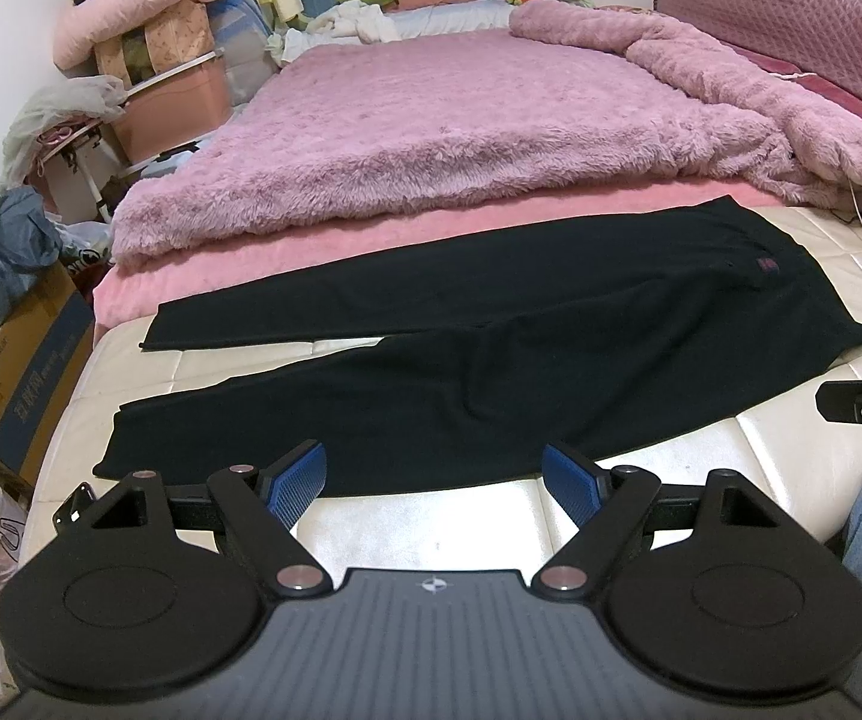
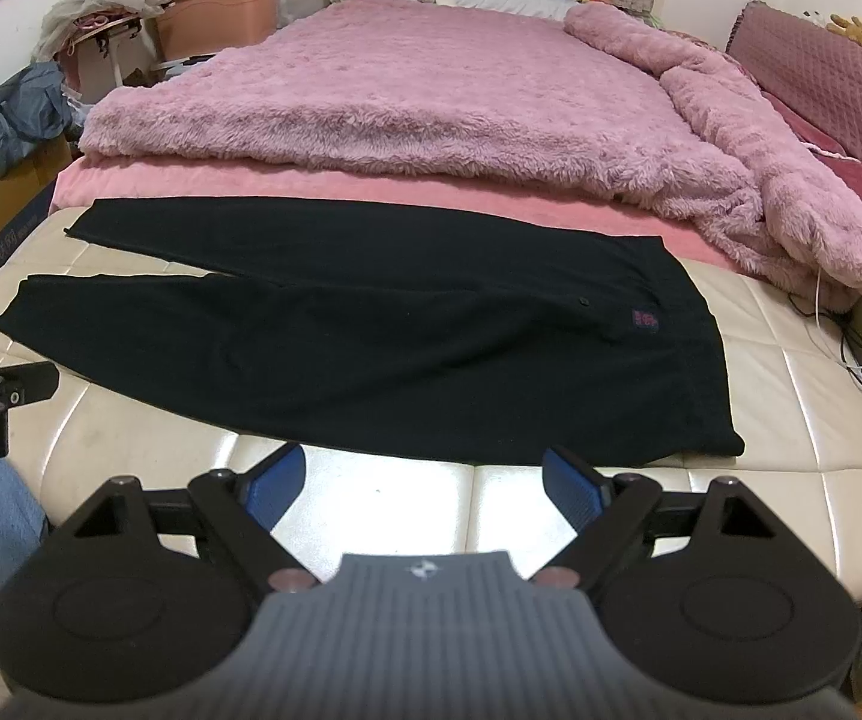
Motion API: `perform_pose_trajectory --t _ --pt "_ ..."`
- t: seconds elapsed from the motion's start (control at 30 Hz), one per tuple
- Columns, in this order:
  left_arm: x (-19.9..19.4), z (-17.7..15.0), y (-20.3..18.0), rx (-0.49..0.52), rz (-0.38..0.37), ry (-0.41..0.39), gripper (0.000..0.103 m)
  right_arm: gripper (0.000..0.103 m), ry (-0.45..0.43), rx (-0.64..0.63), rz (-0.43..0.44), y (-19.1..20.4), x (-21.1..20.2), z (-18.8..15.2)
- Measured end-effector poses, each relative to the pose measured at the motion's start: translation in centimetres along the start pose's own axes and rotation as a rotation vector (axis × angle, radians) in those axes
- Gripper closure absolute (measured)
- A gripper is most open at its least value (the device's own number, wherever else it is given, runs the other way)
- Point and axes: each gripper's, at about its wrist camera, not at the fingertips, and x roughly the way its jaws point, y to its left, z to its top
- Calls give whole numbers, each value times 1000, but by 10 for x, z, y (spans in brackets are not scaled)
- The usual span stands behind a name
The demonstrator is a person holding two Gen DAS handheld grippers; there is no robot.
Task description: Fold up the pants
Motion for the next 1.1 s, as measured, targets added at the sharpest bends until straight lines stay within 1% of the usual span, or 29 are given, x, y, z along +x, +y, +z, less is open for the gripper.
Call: perform_pose_trajectory --t 0.3,0.4,0.57,0.67,0.77,0.8,0.83,0.9,0.93,1.03,1.07,1.1 --pt "-1 -1 1 -6 -9 -2 8 21 1 -3 -3 3 1 1" --pt "-2 -1 2 -7 -17 -5 10 21 2 -2 -6 3 1 1" --pt "4 -3 4 0 -17 -20 18 21 -14 13 -13 -4 1 2" --pt "10 -3 8 28 -40 -50 20 21 -34 23 -13 -12 3 2" --pt "17 -3 16 58 -70 -62 22 21 -49 20 -12 -19 9 2" --pt "20 -3 19 72 -80 -67 24 21 -57 15 -13 -21 11 2" --pt "23 -3 22 84 -87 -74 29 21 -70 7 -14 -24 14 1" --pt "33 -4 30 135 -104 -98 33 21 -117 -22 -6 -31 18 0" --pt "39 -4 35 172 -108 -104 37 21 -142 -42 2 -34 19 0" --pt "59 -11 45 334 -106 -109 41 21 -188 -113 25 -52 30 -1" --pt "70 -14 49 383 -99 -93 46 21 -195 -140 26 -59 36 -2" --pt "79 -18 52 418 -99 -72 48 22 -198 -166 17 -66 43 -2"
